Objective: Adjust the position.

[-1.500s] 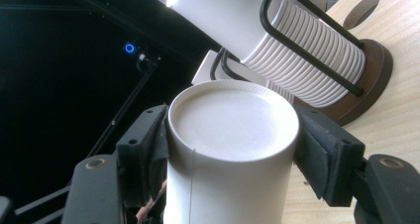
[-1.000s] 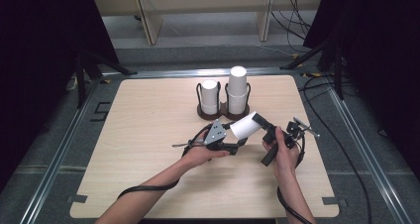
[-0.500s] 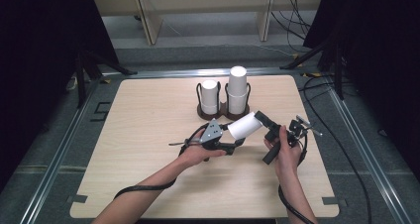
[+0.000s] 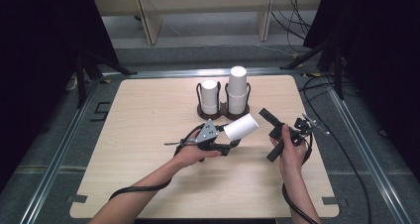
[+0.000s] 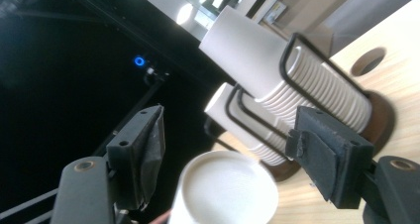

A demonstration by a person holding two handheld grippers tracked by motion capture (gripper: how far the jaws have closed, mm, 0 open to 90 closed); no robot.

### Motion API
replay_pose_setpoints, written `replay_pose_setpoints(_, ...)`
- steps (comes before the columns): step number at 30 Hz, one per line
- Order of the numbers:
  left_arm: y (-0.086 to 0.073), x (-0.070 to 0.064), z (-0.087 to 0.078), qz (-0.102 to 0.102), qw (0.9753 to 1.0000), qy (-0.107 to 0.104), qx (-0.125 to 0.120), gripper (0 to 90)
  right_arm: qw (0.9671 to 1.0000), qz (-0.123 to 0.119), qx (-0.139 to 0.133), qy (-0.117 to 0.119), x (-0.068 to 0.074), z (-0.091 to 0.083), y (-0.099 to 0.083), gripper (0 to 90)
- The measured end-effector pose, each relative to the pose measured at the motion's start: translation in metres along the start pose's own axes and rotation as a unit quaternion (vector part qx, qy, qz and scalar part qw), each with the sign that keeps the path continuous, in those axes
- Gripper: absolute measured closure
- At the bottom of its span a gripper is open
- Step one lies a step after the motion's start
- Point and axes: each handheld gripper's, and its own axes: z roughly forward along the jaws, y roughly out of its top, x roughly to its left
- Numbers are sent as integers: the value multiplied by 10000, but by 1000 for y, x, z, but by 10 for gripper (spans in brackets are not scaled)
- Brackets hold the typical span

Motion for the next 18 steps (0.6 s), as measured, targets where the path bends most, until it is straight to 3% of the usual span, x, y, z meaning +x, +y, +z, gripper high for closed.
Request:
replay_pose_setpoints(3,2,3,-5,63,10000,-53,39,327,9996,-197,128,-143,1,-2,1,302)
replay_pose_setpoints(4,2,3,-8,104,9999,-66,106,326,9987,-466,103,-199,-1,-2,2,304)
replay_pose_setpoints(6,3,5,-12,158,9998,-79,134,324,9977,-549,215,-333,0,-2,2,309)
replay_pose_setpoints(8,4,7,-16,253,9994,-96,222,323,9934,-1016,306,-427,-3,-3,2,313)
replay_pose_setpoints(10,6,10,-23,392,9983,-168,395,321,9908,-1180,362,-554,-2,-4,2,319)
replay_pose_setpoints(13,8,12,-31,562,9968,-268,500,321,9891,-1313,371,-553,-3,-5,2,322)
replay_pose_setpoints(15,8,13,-33,574,9966,-274,532,321,9852,-1511,508,-635,-4,-7,2,324)
replay_pose_setpoints(18,11,16,-39,709,9947,-334,671,321,9829,-1601,548,-733,-5,-6,2,330)
